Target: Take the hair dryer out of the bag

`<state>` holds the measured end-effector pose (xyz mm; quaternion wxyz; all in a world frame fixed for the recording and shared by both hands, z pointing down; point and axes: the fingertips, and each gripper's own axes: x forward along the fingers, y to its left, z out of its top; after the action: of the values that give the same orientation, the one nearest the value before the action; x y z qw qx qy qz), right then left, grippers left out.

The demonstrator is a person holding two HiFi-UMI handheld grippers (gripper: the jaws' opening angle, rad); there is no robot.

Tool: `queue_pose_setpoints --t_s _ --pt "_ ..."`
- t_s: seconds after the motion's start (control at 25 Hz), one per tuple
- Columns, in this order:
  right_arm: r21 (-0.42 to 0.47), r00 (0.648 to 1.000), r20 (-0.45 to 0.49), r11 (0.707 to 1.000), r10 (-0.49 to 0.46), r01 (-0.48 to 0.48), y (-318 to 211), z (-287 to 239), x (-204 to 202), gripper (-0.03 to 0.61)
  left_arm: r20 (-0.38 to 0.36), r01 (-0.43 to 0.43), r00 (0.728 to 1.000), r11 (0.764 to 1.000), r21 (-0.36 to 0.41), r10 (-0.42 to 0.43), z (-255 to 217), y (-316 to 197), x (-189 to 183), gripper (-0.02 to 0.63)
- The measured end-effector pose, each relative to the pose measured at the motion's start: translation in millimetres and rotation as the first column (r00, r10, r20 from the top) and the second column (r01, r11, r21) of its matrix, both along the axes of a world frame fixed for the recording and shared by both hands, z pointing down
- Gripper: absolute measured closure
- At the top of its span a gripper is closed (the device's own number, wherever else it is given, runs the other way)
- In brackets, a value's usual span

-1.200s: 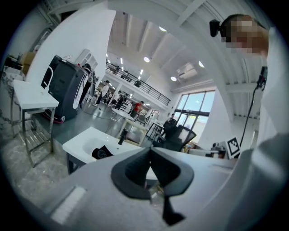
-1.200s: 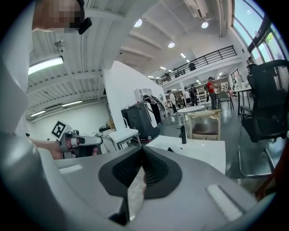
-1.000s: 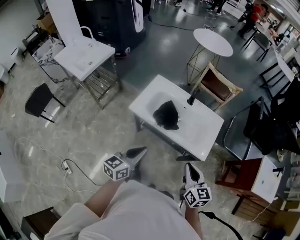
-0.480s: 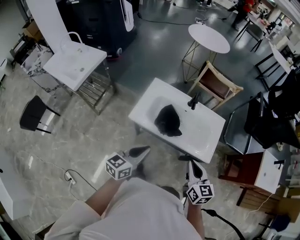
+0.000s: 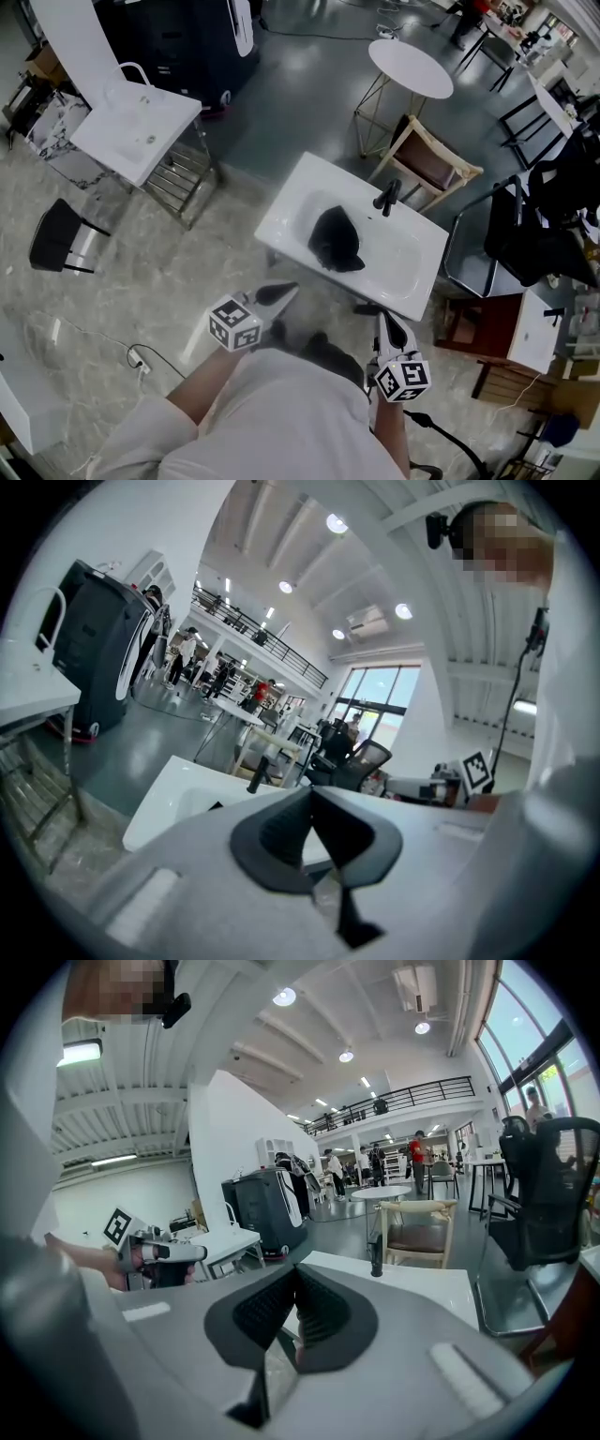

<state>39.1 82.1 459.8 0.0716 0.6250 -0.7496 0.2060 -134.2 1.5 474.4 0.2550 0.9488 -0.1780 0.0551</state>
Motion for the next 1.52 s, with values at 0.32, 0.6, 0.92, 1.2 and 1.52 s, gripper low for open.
queue_pose_setpoints --t_s 0.32,0.6,0.92,1.2,1.52 --pt "-0.011 1.000 0.027 1.000 -0.010 0.010 -18.1 11.0 12.1 0.574 0.015 0.047 0.999 0.998 -0.033 -0.046 14.4 -12.1 5.1 0.615" --pt "-0.031 0.996 0.038 0.996 -0.079 0.080 -53.1 26.4 27.8 0.574 0.031 0.090 0.996 0.995 -0.047 -0.089 16.8 -33.6 21.1 0.615" --pt "-0.044 0.986 0.068 0.986 -0.155 0.158 -105.4 44.8 56.9 0.574 0.069 0.122 0.991 0.990 -0.064 -0.118 33.6 -72.4 58.8 0.615" --pt "-0.072 0.962 0.099 0.963 -0.253 0.261 -148.2 75.5 74.8 0.574 0.125 0.153 0.982 0.984 -0.086 -0.142 62.0 -102.3 96.7 0.615" --pt "-0.158 0.921 0.158 0.912 -0.355 0.378 -180.5 127.9 82.2 0.574 0.229 0.232 0.952 0.966 -0.114 -0.201 110.1 -136.3 123.9 0.614"
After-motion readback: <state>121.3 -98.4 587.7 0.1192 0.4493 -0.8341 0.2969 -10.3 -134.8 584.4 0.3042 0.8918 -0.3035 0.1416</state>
